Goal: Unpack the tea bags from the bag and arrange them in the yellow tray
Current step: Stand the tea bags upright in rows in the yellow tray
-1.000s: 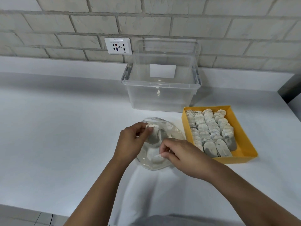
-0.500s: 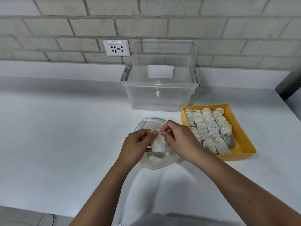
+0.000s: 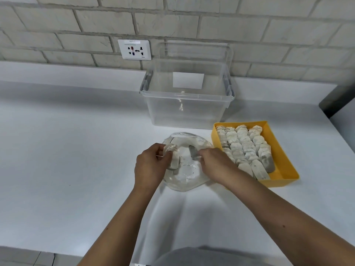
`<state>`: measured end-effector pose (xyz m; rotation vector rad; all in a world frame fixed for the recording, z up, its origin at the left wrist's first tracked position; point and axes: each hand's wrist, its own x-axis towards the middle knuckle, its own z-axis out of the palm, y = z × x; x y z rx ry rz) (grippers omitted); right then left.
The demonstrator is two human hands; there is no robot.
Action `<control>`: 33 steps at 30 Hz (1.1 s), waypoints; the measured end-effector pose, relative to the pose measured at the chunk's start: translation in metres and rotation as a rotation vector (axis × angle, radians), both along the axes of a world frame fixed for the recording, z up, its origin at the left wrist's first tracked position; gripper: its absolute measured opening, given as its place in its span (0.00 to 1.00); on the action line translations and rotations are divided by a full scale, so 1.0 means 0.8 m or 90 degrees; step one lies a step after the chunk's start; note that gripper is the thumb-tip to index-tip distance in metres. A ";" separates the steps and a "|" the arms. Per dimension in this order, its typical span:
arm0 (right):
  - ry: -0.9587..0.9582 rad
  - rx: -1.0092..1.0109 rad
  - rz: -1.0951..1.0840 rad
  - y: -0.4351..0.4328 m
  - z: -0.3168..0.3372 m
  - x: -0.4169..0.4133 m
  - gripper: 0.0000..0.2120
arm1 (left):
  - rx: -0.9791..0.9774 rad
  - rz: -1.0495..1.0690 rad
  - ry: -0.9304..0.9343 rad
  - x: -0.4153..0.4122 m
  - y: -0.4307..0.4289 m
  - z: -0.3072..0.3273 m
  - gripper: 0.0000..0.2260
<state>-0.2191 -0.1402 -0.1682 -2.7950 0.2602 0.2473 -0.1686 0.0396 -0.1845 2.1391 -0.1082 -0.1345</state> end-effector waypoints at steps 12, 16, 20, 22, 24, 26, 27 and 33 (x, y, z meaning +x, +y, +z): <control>-0.032 -0.072 0.011 0.018 -0.045 0.012 0.18 | -0.049 0.009 0.022 0.003 0.002 -0.001 0.04; -0.043 -0.080 0.030 0.015 -0.043 0.009 0.13 | -0.091 0.011 0.042 0.003 -0.002 0.003 0.04; -0.087 -0.072 0.036 0.016 -0.038 0.002 0.11 | -0.089 0.008 0.046 0.003 -0.004 0.005 0.03; -0.153 -0.037 0.023 0.016 -0.030 -0.005 0.10 | -0.092 0.006 0.045 0.003 -0.002 0.006 0.03; -0.244 -0.003 -0.001 0.014 -0.018 -0.013 0.09 | -0.107 0.002 0.049 0.002 -0.002 0.008 0.03; -0.245 0.019 -0.014 0.007 -0.005 -0.020 0.09 | -0.129 -0.001 0.054 0.002 -0.003 0.011 0.02; -0.228 0.042 -0.021 0.002 0.001 -0.024 0.08 | -0.138 -0.005 0.057 0.001 -0.005 0.012 0.01; -0.192 0.394 -0.166 -0.049 0.033 -0.052 0.06 | -0.193 -0.047 0.065 -0.013 -0.034 0.027 0.05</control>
